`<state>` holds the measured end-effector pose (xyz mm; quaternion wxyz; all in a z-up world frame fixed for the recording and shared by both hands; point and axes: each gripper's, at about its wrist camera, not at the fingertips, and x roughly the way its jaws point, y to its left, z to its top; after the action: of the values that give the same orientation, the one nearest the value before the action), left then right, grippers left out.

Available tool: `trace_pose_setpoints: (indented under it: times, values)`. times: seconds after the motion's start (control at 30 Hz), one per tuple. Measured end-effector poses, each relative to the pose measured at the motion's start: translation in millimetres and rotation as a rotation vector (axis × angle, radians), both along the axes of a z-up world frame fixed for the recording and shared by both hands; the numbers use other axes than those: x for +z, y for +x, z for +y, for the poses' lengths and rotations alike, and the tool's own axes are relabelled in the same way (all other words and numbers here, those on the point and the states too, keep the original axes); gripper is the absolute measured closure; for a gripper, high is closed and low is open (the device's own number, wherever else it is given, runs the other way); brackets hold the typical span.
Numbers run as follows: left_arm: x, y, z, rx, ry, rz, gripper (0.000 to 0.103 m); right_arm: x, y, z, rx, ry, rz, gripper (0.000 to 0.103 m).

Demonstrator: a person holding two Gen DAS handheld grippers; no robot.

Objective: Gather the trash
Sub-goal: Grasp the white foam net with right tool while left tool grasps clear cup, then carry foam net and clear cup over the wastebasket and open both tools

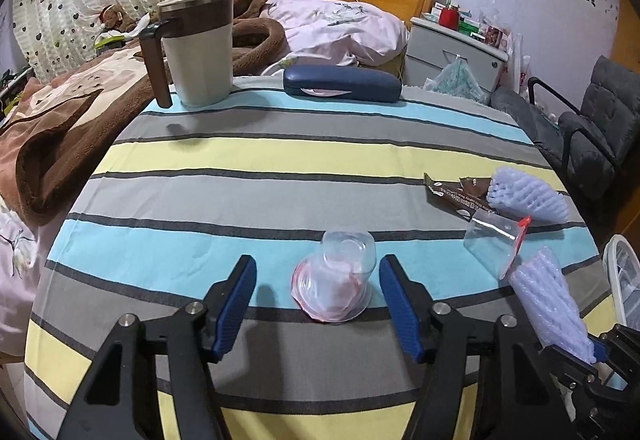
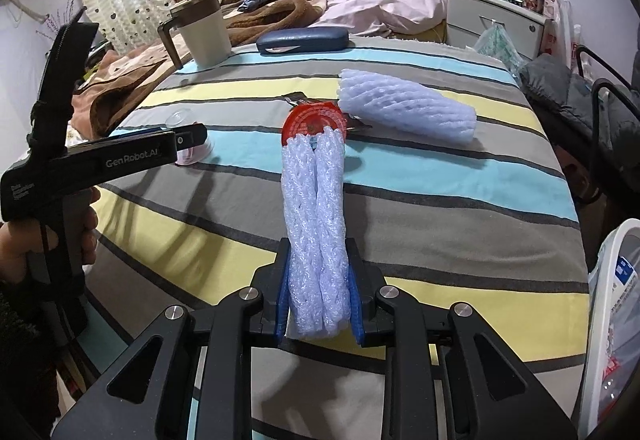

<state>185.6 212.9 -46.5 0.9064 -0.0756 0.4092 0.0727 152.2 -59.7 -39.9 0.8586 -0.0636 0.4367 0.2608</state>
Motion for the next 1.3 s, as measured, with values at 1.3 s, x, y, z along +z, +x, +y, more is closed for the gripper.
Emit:
trace_pose_setpoints:
  times: [1.3]
  values:
    - [34.4,-38.7,-59.0,-0.111,0.025,-0.092,0.072,22.2,-11.4,-32.4,-0.093,0.031,-0.081,0.077]
